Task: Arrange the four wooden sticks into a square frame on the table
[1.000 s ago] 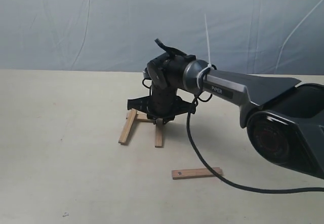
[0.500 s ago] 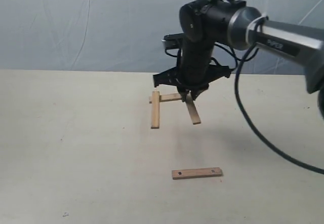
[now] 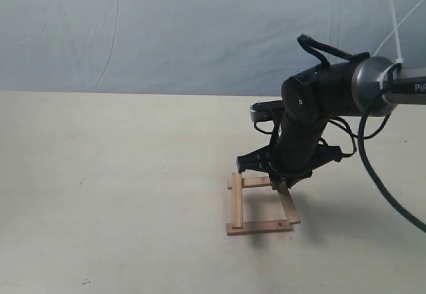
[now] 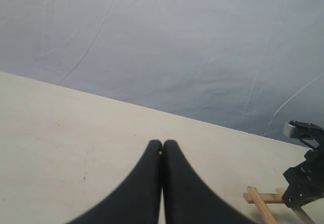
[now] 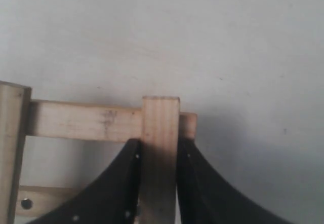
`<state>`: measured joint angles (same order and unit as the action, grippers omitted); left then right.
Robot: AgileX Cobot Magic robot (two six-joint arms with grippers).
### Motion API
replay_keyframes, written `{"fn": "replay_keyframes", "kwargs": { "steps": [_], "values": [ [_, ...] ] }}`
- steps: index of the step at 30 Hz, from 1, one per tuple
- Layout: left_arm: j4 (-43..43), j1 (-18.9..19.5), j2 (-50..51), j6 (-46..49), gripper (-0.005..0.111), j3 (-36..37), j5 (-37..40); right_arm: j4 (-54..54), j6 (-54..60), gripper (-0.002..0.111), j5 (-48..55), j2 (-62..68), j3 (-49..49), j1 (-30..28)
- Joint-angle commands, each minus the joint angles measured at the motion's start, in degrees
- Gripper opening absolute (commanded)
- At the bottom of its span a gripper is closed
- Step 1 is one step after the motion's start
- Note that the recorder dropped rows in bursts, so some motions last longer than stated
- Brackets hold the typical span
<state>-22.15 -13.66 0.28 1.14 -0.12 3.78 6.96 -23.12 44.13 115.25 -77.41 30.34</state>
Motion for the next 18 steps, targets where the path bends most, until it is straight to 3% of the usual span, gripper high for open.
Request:
{"fn": "replay_keyframes", "kwargs": {
  "steps": [1,18],
  "values": [
    [0.1,0.0,-0.3,-0.2,0.000,0.1,0.2,-0.2,-1.0,-0.001,-4.5,-0.7,2.4,-0.6],
    [0.3,0.0,-0.3,-0.2,0.000,0.1,0.2,-0.4,-2.8,-0.001,-11.5,3.6,4.5,-0.6]
  ]
}}
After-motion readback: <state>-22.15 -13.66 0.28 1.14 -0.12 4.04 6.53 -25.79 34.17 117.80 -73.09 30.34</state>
